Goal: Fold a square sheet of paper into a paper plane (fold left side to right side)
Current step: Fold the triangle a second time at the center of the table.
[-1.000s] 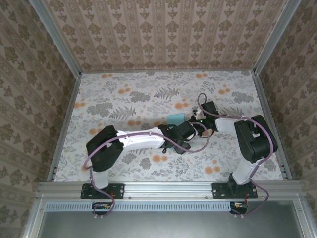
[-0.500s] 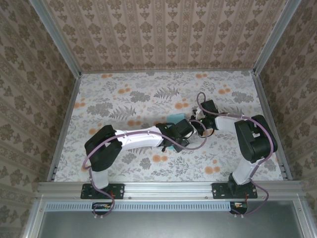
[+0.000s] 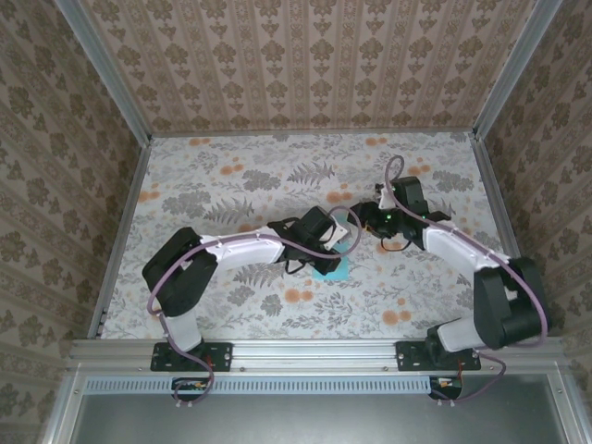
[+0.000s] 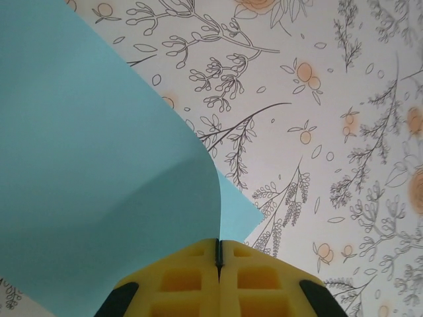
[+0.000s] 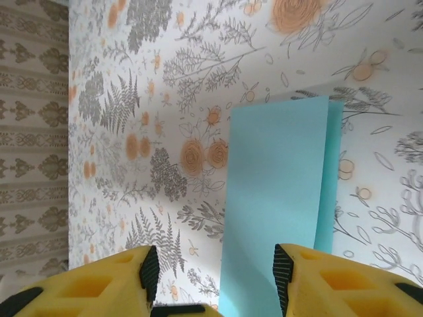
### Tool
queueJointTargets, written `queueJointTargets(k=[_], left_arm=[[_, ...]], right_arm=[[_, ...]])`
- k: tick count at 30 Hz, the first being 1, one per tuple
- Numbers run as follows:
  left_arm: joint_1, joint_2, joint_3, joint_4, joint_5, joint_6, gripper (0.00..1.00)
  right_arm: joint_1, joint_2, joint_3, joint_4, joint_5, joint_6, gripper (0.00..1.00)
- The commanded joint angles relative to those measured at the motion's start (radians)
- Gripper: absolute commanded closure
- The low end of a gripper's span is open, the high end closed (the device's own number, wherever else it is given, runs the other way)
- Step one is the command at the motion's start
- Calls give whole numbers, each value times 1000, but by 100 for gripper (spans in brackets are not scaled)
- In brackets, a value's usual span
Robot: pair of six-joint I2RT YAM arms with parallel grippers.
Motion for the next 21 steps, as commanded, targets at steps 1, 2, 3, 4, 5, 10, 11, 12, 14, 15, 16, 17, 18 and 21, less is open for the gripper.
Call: queueJointTargets(k=[1,2,3,4,5,10,11,12,14,15,16,17,18,21], left_arm=[[28,-26,-26,65,114,-65,100],[34,-26,-33,72,125,-71,100],[41,-27,-37,80,132,-83,100],[46,-25,-41,83,138,-88,100],[51,-24,-43,84,143,-94,100],[72,-21,-54,80,149,-117,100],[74,-21,-55,77,151,-119,100],[76,-19,-55,73,151,-121,100],[79,-19,-52,66,151,-121,100],[80,-19,-53,62,148,-124,100],[80,-18,-53,60,147,-124,100],[81,-18,-53,61,148,-125,100],[81,-18,-53,61,147,-124,100],[82,-15,-53,60,148,-126,100]], right_arm=[[2,-69,-90,-93,55,-34,55],[8,-89,-113,-91,53,-27,58],[21,-112,-144,-87,53,-18,63],[33,-128,-164,-86,56,-11,68],[48,-144,-186,-81,58,-2,73],[117,-183,-278,-31,93,59,94],[133,-179,-293,-11,94,74,95],[153,-168,-307,9,94,88,97],[184,-141,-316,32,103,106,98],[197,-128,-316,45,107,113,98],[213,-113,-316,61,114,122,98],[226,-101,-315,77,117,128,98],[237,-85,-311,91,121,135,98],[263,-41,-286,109,132,140,98]])
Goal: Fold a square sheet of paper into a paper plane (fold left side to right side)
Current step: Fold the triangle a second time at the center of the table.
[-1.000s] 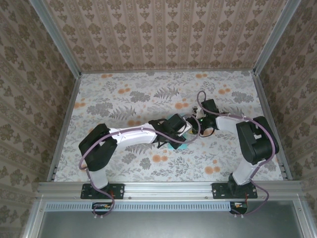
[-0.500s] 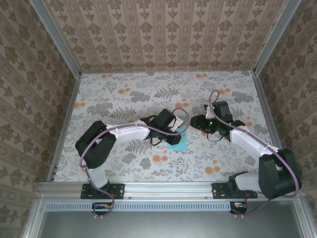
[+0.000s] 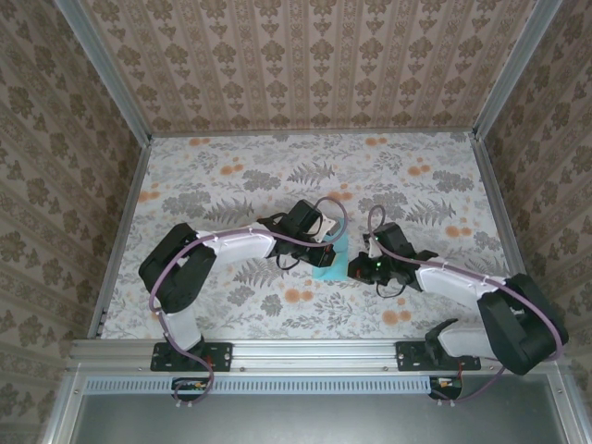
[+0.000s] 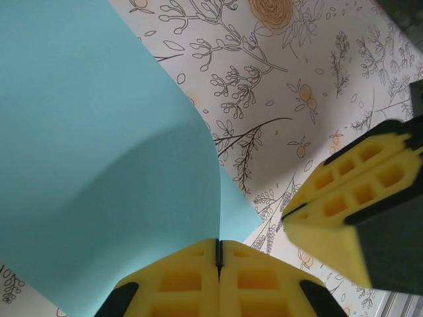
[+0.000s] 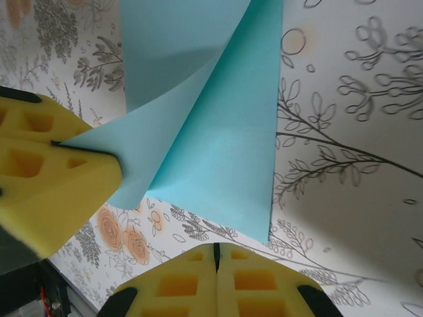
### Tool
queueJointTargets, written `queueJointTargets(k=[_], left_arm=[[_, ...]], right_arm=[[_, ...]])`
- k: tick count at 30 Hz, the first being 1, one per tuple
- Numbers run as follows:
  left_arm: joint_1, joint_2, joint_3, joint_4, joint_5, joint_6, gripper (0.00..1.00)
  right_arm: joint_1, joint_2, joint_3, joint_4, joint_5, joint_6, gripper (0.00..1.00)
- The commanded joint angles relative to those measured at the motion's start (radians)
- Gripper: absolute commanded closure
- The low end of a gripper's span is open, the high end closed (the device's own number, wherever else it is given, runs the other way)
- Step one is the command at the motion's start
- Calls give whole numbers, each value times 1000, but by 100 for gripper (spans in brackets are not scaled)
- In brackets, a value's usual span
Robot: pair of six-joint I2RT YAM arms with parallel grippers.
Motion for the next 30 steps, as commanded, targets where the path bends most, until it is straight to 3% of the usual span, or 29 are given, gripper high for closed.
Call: queueJointTargets(k=[1,14,23,30], left_arm=[[4,-14,-8,-6,19,-16,100],[12,-11,-3,-31,13,-2,100],[39,-13,7,-64,25,29,100],[60,3,15,-71,26,50,100]], right_arm=[[27,50,30,55,35,30,98],[61,188,70,1,85,14,98],[61,199,112,-167,147,-59,98],[60,217,128,-194,145,-79,98]])
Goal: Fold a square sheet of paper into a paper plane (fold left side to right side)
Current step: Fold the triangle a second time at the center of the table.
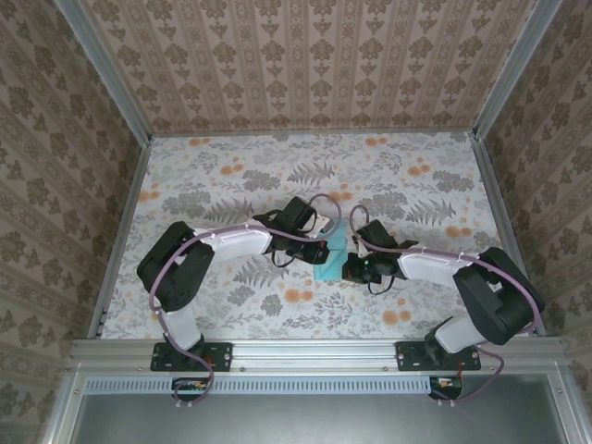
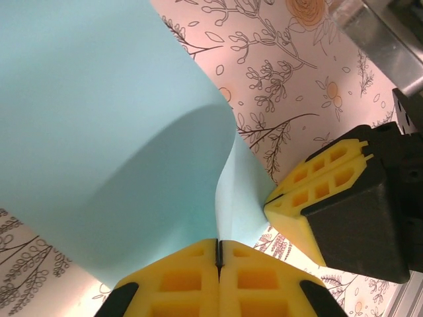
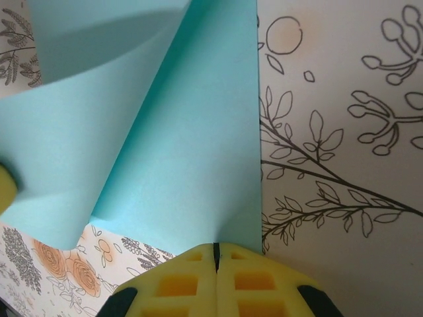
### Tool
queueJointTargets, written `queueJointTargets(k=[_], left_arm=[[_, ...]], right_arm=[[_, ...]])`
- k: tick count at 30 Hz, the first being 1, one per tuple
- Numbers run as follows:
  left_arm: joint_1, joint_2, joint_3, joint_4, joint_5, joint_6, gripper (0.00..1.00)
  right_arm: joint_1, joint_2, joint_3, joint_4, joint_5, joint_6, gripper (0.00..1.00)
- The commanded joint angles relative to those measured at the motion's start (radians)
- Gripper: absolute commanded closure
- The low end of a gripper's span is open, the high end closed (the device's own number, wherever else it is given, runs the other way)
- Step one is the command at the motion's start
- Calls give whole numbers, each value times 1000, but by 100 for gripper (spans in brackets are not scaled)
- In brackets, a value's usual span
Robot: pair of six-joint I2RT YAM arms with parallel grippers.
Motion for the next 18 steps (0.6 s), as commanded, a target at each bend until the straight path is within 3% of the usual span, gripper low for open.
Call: queueJointTargets(k=[1,18], left_arm=[[13,5,17,-23,18,35,100],[40,30,1,-5,-10,69,99]], right_arm=[[5,33,4,-93,49,-27,98],[6,35,16,-120,58,-42,98]])
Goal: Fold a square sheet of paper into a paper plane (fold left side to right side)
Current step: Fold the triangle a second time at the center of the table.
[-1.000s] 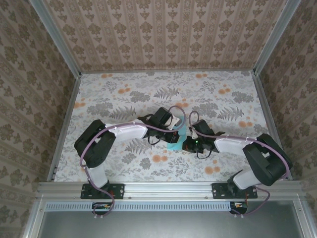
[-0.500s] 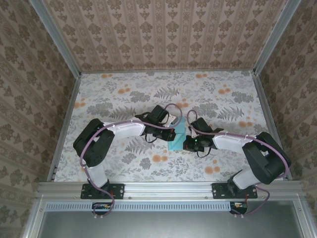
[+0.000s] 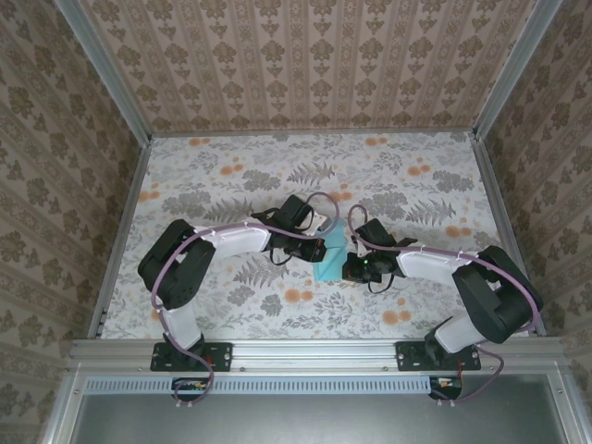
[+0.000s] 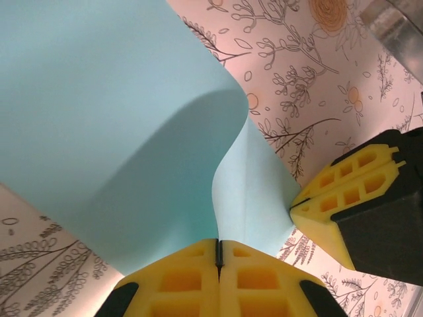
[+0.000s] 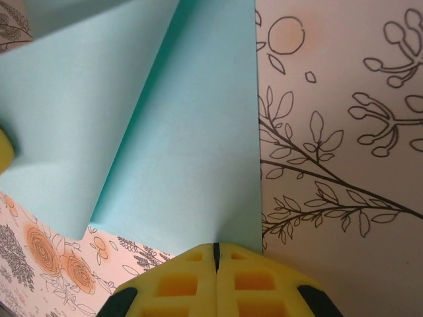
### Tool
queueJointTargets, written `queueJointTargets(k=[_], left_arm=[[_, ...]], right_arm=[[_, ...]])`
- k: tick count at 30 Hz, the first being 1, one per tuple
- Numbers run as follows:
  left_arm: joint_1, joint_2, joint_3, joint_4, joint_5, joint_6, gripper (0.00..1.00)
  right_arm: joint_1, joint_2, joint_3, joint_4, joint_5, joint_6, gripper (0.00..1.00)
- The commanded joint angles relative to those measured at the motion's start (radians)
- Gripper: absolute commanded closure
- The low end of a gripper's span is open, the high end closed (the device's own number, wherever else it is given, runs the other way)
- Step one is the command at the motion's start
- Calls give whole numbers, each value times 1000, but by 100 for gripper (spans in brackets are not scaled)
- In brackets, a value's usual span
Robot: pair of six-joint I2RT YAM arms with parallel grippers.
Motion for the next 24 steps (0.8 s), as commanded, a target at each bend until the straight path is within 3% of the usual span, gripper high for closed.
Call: queueJointTargets(k=[1,24], left_arm=[[9,13,-1,-2,-10,43,99],[30,72,26,-20,-17,99,98]], right_arm=[[5,30,-1,-90,54,-18,98],[5,41,7,-99,44,-23,98]])
